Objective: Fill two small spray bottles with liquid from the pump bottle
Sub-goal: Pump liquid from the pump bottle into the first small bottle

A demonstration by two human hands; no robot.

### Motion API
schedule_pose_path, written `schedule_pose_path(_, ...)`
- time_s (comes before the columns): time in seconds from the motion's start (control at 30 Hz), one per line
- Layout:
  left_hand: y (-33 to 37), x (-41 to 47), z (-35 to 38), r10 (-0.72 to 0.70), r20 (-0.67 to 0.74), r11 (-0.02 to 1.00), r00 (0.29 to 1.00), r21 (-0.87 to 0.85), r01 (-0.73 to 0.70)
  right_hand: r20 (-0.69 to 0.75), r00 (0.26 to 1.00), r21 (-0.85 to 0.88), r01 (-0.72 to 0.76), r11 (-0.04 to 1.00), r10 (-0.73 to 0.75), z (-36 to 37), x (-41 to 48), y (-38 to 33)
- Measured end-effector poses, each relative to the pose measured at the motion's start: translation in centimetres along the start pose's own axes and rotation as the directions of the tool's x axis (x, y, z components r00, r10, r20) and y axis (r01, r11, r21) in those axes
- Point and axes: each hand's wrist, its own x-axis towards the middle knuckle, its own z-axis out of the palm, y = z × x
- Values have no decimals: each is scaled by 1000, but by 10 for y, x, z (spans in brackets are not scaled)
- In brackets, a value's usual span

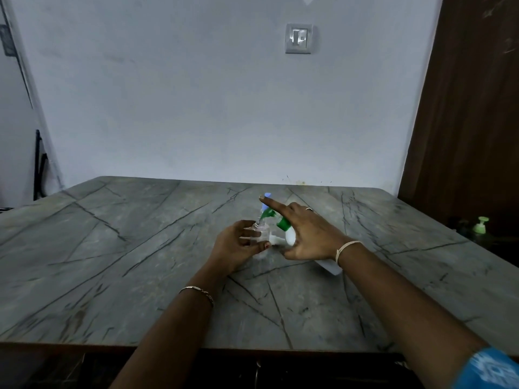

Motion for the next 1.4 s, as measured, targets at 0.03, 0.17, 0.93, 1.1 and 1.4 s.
schedule_pose_path(0.03, 0, -1, 0, 0, 1, 1000, 1000, 4, 0, 9, 1000, 13, 3, 1000, -3, -1, -1, 0)
schedule_pose_path(0.17, 1, -1, -1, 0, 9, 1000, 1000, 3, 0, 32, 999, 14, 8, 1000, -9, -2, -2, 0)
schedule_pose_path(0.93, 3, 1, 1, 17, -29, 998, 999, 66, -15, -155, 988, -13, 1, 1000, -3, 23, 11, 5)
schedule_pose_path(1.1, 5, -1, 3, 26, -52, 998, 998, 52, -23, -145, 989, -104, -1, 995, -14, 25, 7, 9)
schedule_pose_path(1.4, 7, 0, 3, 46, -84, 992, 995, 122, -36, -160, 987, -52, -9, 999, 1, 25, 12, 4)
